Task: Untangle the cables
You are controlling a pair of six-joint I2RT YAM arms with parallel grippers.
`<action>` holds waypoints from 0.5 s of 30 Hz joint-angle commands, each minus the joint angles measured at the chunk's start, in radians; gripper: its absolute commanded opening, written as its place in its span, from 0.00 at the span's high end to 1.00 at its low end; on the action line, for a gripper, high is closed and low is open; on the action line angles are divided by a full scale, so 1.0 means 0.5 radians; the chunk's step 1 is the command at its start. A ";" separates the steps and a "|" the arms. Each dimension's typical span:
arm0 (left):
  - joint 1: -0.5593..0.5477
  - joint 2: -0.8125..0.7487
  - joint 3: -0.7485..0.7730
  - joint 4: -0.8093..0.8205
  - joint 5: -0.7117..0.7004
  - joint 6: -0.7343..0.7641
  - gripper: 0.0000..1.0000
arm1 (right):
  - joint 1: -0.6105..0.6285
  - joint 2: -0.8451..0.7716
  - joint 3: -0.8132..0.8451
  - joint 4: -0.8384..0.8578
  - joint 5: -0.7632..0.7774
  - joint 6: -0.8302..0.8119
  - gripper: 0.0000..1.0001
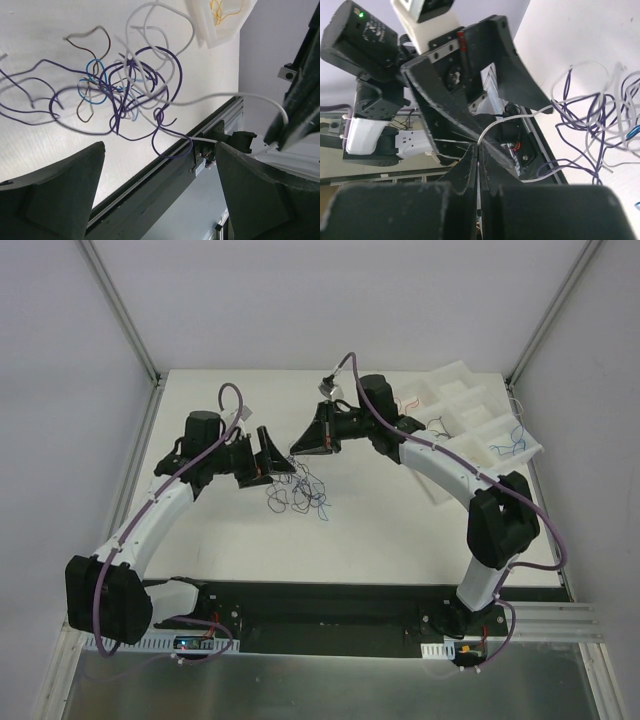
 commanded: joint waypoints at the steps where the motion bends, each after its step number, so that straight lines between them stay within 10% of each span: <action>1: -0.053 0.094 0.042 0.183 0.036 -0.115 0.09 | 0.007 -0.091 0.125 0.137 -0.085 0.167 1.00; 15: -0.071 1.010 0.275 0.205 -0.225 -0.275 0.12 | 0.013 -0.247 0.630 0.094 -0.066 0.422 1.00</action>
